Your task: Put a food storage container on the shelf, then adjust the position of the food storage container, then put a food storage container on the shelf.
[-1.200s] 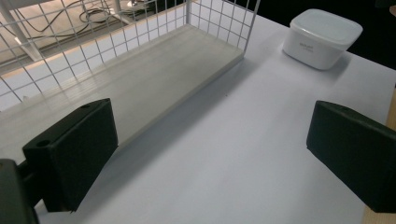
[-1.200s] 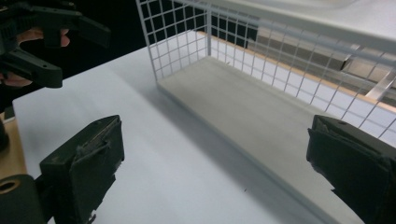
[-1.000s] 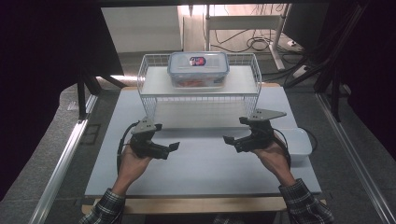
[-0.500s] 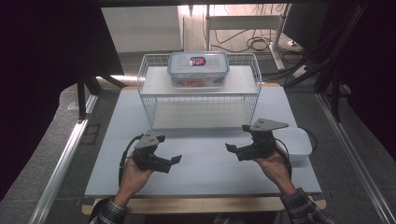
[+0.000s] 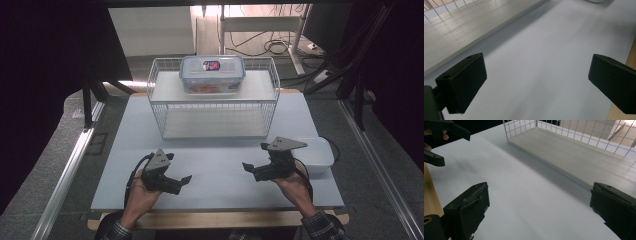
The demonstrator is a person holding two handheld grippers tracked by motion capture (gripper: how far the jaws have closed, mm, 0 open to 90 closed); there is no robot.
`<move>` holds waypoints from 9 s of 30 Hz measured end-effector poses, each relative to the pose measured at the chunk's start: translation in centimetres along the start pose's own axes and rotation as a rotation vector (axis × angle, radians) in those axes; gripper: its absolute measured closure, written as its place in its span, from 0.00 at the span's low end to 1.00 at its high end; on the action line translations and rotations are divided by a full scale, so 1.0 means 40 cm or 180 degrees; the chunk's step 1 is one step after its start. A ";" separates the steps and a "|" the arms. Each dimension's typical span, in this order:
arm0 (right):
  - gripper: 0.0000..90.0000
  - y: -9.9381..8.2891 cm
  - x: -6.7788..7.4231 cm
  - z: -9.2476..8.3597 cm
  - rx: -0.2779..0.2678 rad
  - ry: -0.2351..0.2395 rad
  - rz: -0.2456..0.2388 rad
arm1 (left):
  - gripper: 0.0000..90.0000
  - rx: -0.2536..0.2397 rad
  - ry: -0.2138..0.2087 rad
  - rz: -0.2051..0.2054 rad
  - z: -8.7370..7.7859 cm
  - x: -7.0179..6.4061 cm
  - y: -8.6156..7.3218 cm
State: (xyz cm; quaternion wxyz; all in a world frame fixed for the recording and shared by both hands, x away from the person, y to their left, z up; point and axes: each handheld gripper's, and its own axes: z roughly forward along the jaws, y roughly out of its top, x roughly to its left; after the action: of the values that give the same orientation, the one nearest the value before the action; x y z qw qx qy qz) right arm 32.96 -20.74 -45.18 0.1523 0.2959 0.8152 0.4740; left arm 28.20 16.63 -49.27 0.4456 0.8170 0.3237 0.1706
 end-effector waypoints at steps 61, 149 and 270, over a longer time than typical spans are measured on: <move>0.99 -0.078 -0.305 -0.234 0.0434 -0.1545 0.0694 | 0.01 0.0227 0.0197 0.0008 0.030 0.006 -0.065; 0.99 0.005 -0.051 0.127 0.0745 -0.0101 0.0345 | 0.02 0.0306 0.0141 -0.0035 0.041 0.010 -0.069; 0.86 0.020 -0.020 0.118 0.0429 0.0118 0.0911 | 0.88 0.0062 -0.0451 -0.1228 0.133 0.049 0.086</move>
State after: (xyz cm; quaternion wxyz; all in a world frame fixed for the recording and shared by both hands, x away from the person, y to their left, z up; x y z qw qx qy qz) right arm 36.35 -17.72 -46.88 0.0479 0.4097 0.7973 0.4405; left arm 33.95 13.32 -49.30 0.4837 0.7542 0.4436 0.0211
